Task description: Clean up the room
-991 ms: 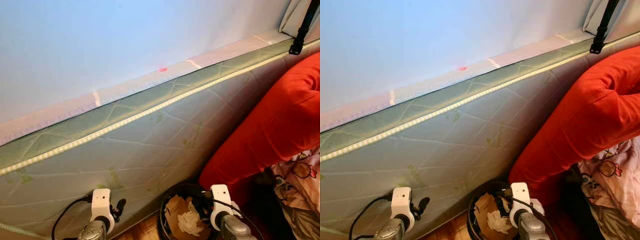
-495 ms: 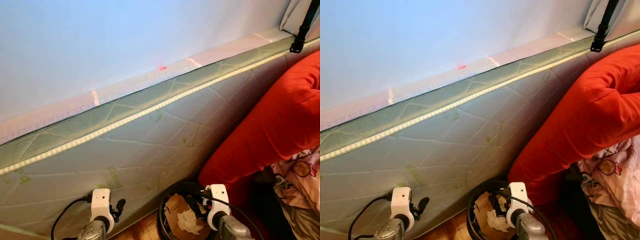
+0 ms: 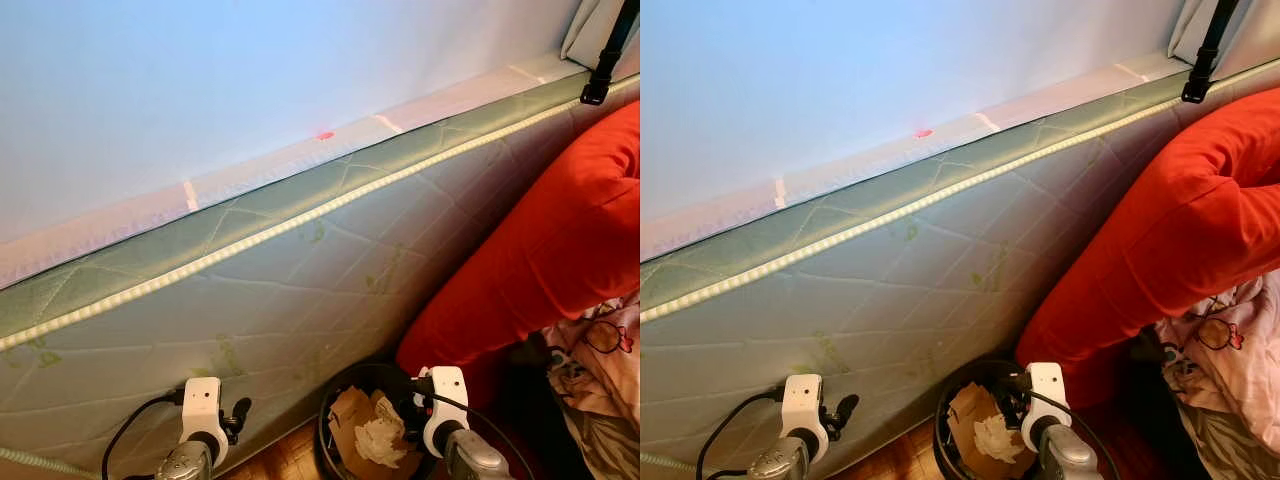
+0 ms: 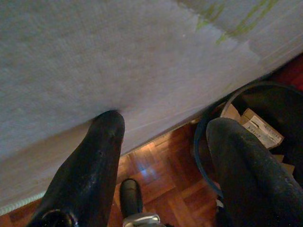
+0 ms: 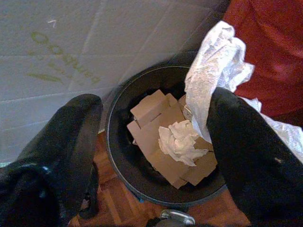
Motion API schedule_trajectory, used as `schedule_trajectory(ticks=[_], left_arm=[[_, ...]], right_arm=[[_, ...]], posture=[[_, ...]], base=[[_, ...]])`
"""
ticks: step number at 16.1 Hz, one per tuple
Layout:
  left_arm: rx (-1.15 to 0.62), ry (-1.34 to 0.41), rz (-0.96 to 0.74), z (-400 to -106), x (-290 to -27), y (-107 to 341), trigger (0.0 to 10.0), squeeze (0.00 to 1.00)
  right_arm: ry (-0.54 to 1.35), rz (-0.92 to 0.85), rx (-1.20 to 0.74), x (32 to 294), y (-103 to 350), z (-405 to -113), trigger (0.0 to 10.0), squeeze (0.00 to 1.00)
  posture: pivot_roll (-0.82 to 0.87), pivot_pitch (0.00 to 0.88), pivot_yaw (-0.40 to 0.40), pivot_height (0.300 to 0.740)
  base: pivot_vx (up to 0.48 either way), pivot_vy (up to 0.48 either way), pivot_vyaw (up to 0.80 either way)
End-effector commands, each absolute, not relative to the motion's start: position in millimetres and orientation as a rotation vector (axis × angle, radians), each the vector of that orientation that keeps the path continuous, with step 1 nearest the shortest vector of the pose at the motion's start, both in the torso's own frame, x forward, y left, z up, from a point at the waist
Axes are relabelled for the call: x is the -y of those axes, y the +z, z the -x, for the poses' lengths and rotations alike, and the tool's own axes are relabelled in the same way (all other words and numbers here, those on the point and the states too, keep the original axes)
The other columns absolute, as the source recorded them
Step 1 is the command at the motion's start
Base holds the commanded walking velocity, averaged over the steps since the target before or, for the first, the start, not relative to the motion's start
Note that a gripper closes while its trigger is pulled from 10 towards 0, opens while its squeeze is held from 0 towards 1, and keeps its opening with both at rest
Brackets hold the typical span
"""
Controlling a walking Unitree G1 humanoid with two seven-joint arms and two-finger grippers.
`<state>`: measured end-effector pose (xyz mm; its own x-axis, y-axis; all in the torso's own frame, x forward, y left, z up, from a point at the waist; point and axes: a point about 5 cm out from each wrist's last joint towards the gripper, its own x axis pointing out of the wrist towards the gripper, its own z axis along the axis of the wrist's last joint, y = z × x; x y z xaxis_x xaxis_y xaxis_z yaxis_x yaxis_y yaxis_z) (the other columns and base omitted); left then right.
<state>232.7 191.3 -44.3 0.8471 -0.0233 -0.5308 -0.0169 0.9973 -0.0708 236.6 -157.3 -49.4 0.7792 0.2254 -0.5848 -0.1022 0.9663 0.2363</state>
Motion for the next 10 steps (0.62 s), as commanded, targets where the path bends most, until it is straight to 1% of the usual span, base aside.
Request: schedule_trajectory(ticks=[1,10], left_arm=[[-0.597,0.006,0.077,-227.3,-193.2,-48.9,10.0,0.0],[-0.602,0.007,0.081,-226.7,-192.7,-49.6,10.0,0.0]], right_arm=[[0.166,-0.206,-0.673,160.0,-54.0,-229.3,0.0,0.0],[0.165,-0.208,-0.68,163.5,-55.4,-226.8,0.0,0.0]], posture=[[0.04,0.139,-0.034,0.74],[0.04,0.14,-0.035,0.74]], base=[[0.0,0.0,0.0],[0.0,0.0,0.0]])
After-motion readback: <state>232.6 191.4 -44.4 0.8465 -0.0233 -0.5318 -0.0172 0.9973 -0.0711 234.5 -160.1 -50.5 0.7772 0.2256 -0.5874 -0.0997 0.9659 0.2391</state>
